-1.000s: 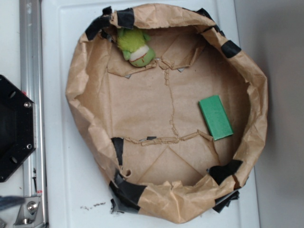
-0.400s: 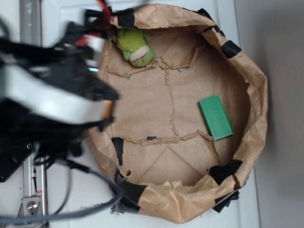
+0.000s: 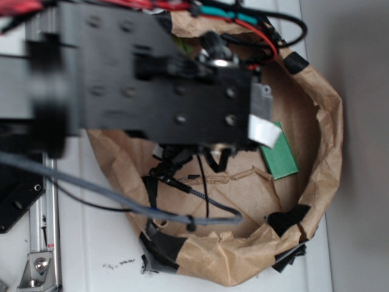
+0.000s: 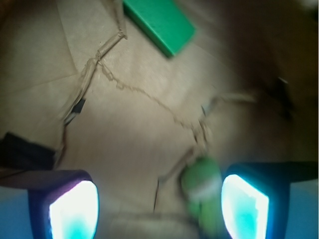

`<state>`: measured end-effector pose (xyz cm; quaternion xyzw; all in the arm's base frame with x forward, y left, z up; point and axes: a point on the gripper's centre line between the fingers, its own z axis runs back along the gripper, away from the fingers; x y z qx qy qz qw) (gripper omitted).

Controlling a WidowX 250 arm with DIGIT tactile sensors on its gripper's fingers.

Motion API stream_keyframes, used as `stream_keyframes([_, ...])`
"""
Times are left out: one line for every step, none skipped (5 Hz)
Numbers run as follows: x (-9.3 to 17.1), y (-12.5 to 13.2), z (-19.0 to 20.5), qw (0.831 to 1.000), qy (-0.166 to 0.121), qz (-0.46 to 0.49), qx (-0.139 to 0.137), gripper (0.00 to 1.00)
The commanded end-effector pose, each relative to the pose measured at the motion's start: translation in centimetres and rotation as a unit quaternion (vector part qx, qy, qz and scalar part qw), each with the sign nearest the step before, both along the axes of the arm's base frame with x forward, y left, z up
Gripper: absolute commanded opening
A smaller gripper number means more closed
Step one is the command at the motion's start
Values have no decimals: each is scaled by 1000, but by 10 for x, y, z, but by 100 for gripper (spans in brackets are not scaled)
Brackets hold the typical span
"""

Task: Grab the green animal.

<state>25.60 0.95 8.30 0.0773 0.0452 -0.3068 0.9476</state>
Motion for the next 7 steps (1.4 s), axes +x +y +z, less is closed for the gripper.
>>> stream_keyframes([3, 24, -31, 999, 31, -38, 11, 100])
stream_keyframes([-14, 58, -46, 996, 53, -49, 44, 100])
stream_keyframes([-17, 81, -47, 996, 52, -56, 50, 100])
stream_keyframes([-18, 87, -61, 993, 79, -57, 69, 100])
stream_keyframes([-23, 89, -66, 990, 95, -62, 85, 100])
stream_keyframes([-26, 88, -60, 990, 93, -65, 87, 100])
stream_keyframes([-26, 90, -60, 990, 91, -59, 94, 40])
